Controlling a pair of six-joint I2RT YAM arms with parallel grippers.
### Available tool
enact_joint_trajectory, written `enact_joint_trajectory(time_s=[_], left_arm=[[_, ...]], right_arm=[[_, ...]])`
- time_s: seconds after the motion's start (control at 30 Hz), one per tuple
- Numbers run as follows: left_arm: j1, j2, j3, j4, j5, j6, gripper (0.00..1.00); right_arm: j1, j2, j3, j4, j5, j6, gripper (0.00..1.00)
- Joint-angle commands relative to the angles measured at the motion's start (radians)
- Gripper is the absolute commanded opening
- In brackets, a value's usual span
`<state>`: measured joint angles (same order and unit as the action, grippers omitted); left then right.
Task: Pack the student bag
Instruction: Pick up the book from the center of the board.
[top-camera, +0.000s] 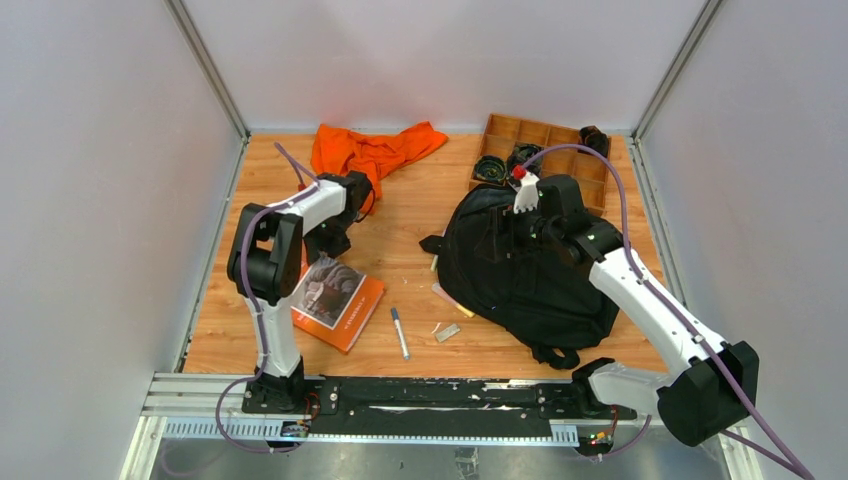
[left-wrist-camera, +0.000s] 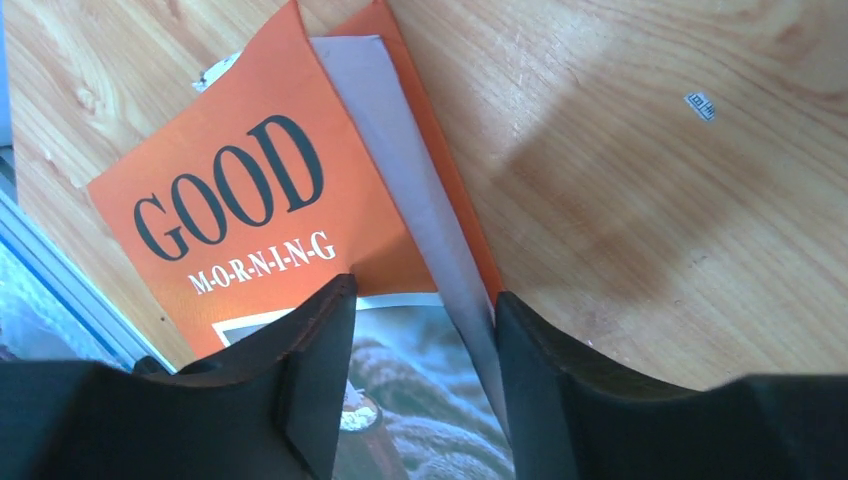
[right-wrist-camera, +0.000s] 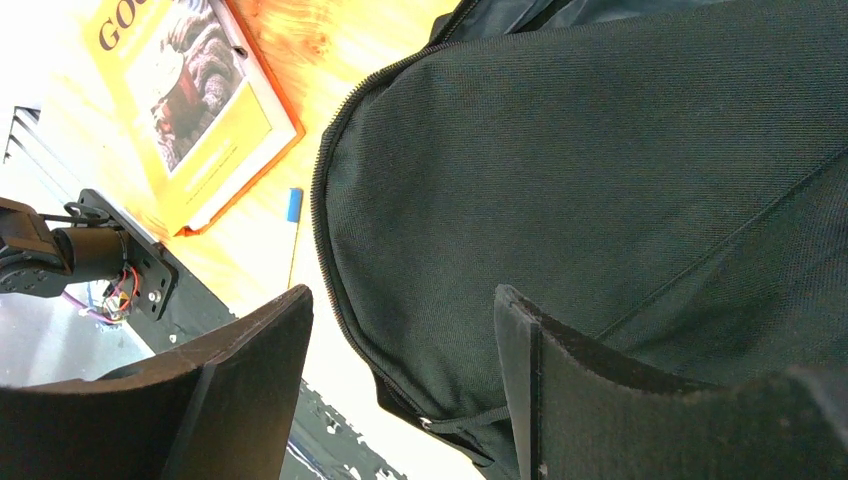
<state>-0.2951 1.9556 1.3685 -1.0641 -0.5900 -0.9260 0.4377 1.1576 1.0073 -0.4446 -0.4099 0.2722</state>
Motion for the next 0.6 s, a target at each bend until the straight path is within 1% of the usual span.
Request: enact_joint_trajectory(time_s=[0.0, 0.07, 0.1, 0.17, 0.27, 0.37, 0.57], left_arm=[[0.002, 0.032, 0.001, -0.015, -0.014, -0.001, 0.46], [-0.001, 0.026, 0.009, -0.016, -0.005, 0.01, 0.35], [-0.004, 0.022, 0.016, -0.014, 0.0, 0.021, 0.26], [-0.02, 0.015, 0.039, 0.021, 0.044, 0.099, 0.01], [-0.071, 0.014, 0.094, 0.03, 0.071, 0.195, 0.0], [-0.124, 0.012, 0.141, 0.03, 0.075, 0.247, 0.0], [-0.214, -0.022, 0.165, 0.055, 0.056, 0.339, 0.0]], right_arm=[[-0.005, 0.003, 0.003, -0.017, -0.017, -0.01, 0.7], [-0.005, 0.007, 0.005, -0.017, -0.018, -0.011, 0.7], [-0.005, 0.008, 0.005, -0.016, -0.018, -0.009, 0.7], [-0.006, 0.01, 0.005, -0.014, -0.016, -0.006, 0.7], [-0.005, 0.016, 0.002, -0.012, -0.014, -0.003, 0.7], [-0.006, 0.022, 0.003, -0.011, -0.016, 0.0, 0.7], [-0.005, 0.018, 0.001, -0.011, -0.009, 0.0, 0.7]])
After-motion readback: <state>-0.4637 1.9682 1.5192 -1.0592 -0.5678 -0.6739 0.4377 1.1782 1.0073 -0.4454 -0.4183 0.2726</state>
